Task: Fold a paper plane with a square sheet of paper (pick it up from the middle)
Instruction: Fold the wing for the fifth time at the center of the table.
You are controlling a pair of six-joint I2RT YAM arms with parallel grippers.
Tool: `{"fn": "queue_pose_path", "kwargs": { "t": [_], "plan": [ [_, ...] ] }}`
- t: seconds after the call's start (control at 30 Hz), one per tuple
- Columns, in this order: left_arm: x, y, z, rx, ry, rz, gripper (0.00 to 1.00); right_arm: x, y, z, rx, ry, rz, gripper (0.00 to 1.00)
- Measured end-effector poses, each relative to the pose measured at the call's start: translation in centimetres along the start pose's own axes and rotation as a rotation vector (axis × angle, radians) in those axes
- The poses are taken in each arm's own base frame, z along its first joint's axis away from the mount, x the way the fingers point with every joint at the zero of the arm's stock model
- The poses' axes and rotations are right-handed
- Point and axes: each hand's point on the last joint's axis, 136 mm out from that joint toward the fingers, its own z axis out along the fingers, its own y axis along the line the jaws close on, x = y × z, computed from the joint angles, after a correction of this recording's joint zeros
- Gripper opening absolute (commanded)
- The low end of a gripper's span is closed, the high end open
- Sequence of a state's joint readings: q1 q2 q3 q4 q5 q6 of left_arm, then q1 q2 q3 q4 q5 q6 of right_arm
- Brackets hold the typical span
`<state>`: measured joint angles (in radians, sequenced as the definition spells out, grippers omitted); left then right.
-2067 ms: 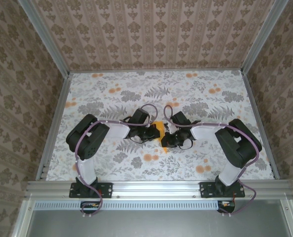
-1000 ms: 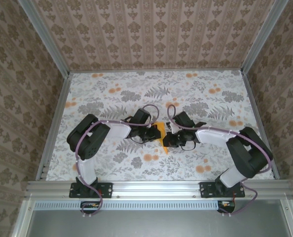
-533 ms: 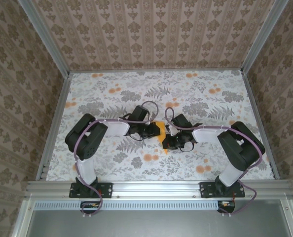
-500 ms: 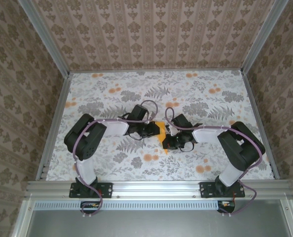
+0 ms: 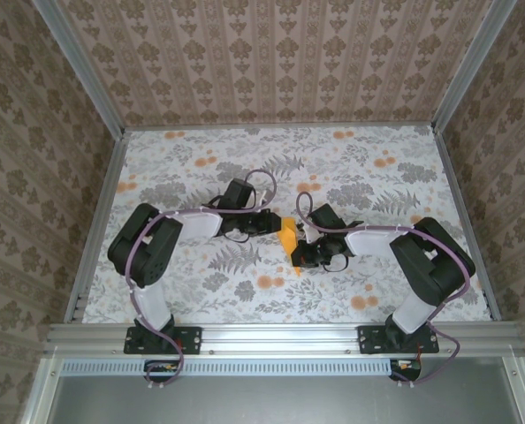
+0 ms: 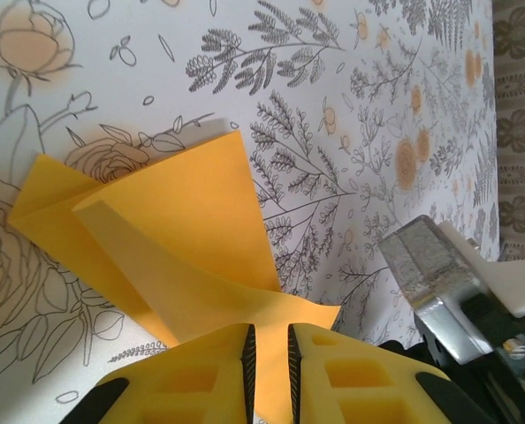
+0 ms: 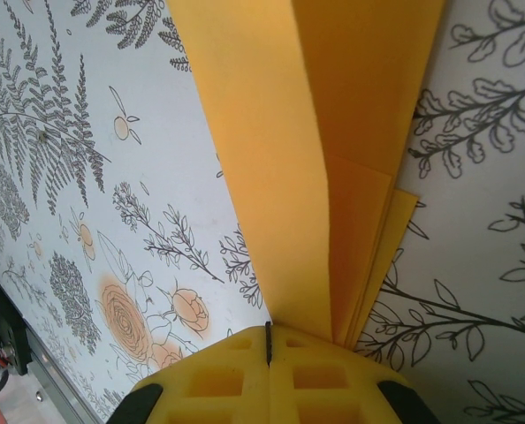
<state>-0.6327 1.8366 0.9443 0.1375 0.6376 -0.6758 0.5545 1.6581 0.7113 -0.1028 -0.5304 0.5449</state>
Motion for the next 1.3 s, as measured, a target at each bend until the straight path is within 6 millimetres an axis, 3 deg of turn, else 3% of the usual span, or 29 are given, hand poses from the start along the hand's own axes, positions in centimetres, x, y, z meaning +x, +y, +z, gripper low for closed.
{"fn": "queue_pose_path", "kwargs": {
  "t": [0.47, 0.93, 1.3],
  "plan": [
    [0.0, 2.7, 1.6, -0.064, 0.013, -0.028, 0.18, 0.0, 0.0, 0.0, 0.000, 0.001, -0.018, 0.04],
    [-1.0, 3.4, 1.8, -0.132, 0.021, -0.001, 0.16, 0.3, -0.2, 0.0, -0.006, -0.003, -0.030, 0.03],
    [-4.0, 6.2, -0.2, -0.207, -0.042, -0.034, 0.15, 1.0, -0.6, -0.4, -0.022, 0.004, -0.018, 0.02]
  ]
}}
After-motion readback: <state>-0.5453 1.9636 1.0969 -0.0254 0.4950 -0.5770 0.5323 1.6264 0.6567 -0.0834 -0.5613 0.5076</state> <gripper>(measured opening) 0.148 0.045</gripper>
